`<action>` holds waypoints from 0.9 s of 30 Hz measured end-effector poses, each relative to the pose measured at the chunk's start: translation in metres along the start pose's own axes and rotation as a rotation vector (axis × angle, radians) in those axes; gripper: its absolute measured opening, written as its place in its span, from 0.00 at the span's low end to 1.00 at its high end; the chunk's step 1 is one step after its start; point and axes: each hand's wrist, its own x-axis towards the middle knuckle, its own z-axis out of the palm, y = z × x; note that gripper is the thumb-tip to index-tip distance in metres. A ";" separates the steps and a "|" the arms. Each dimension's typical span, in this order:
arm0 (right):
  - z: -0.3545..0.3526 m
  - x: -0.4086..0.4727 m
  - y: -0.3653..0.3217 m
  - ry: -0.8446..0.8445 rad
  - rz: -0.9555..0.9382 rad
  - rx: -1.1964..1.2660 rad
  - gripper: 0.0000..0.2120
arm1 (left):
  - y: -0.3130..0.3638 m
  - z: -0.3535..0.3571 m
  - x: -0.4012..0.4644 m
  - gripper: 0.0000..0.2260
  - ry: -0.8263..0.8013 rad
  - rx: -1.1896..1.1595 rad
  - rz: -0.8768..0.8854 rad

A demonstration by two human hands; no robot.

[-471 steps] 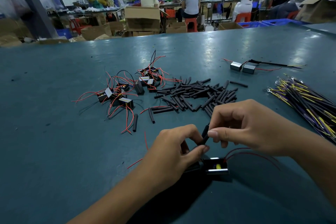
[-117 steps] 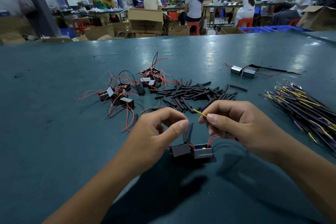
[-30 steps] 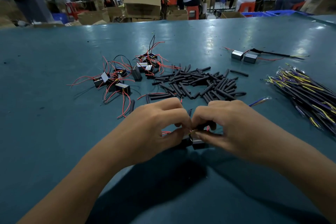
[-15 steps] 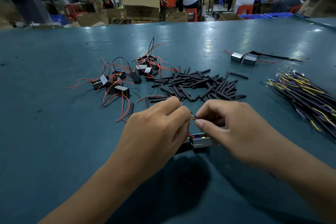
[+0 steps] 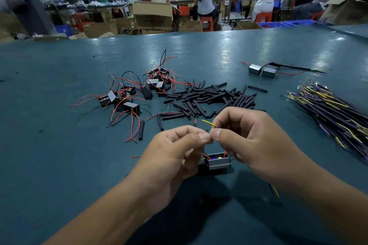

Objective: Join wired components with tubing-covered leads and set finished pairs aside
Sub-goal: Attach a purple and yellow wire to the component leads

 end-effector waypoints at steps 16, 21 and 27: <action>0.002 0.002 -0.003 -0.005 0.157 0.195 0.17 | 0.000 -0.006 -0.001 0.02 0.267 1.152 1.044; 0.004 0.001 -0.006 -0.001 0.160 0.201 0.17 | -0.006 -0.006 0.001 0.05 0.298 1.254 1.156; 0.003 0.000 0.000 -0.006 0.096 0.075 0.12 | -0.004 -0.005 0.001 0.04 0.232 1.213 1.071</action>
